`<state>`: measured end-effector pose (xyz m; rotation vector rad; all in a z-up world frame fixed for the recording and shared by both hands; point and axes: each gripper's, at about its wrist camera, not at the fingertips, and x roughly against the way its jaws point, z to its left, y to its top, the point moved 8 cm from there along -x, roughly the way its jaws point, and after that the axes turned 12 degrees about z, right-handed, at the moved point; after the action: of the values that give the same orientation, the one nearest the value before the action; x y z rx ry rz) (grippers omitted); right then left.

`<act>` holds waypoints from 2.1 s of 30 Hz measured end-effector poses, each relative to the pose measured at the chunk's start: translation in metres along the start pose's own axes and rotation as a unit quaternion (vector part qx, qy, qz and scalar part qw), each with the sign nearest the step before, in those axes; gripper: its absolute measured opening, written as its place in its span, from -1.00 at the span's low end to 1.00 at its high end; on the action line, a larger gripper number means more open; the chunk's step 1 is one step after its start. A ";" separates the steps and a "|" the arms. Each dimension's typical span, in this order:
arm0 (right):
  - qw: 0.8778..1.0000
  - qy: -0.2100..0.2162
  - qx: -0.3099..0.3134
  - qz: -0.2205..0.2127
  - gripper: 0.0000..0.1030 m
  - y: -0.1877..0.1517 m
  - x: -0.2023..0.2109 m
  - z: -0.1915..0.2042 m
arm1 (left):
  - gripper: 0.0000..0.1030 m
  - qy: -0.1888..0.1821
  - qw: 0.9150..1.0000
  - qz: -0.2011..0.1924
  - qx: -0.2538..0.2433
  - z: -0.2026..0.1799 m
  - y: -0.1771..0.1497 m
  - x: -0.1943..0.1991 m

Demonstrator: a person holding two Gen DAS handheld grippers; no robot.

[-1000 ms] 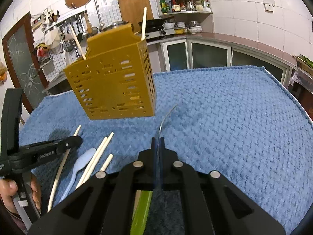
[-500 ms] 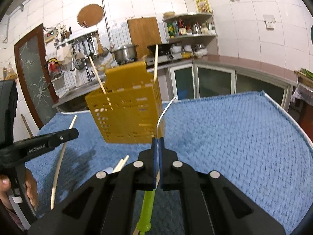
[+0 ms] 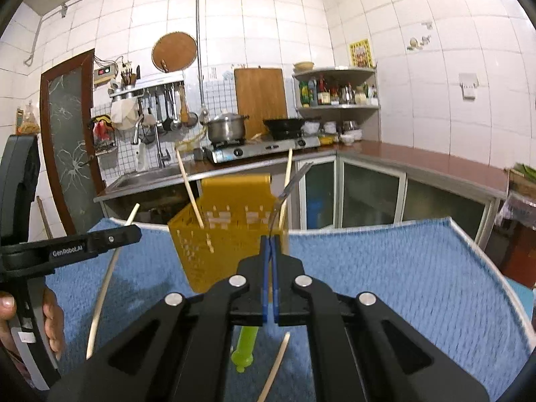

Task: Organize utensils
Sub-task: 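Lift the held fork and chopstick and carry both toward the yellow holder, then lower the chopstick and fork into the yellow holder and open both tools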

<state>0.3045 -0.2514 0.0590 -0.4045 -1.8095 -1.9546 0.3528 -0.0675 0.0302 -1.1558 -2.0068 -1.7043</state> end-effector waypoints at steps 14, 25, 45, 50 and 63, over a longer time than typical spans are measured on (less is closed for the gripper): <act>0.997 -0.022 0.038 -0.061 -0.97 0.108 0.011 0.010 | -0.92 -0.008 0.996 -0.087 -0.036 -0.025 0.107 0.038; 0.995 -0.042 0.051 -0.070 -0.97 0.161 -0.027 0.006 | -0.92 0.017 0.983 -0.165 -0.076 -0.050 0.175 0.072; 0.997 -0.012 0.064 0.031 -0.97 0.058 -0.136 0.008 | -0.91 0.062 0.996 -0.039 -0.043 0.013 0.093 -0.078; 0.996 0.010 0.055 0.067 -0.93 0.044 -0.144 0.007 | -0.89 0.056 0.998 -0.014 -0.020 0.025 0.082 -0.081; 0.994 -0.004 0.014 0.105 -0.91 0.024 -0.082 -0.005 | 0.90 0.082 0.996 -0.036 0.020 0.036 0.046 0.004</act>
<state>0.3874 -0.2473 0.0388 -0.5696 -1.7217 -1.7845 0.3927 -0.0334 0.0551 -0.9089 -1.9952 -1.7241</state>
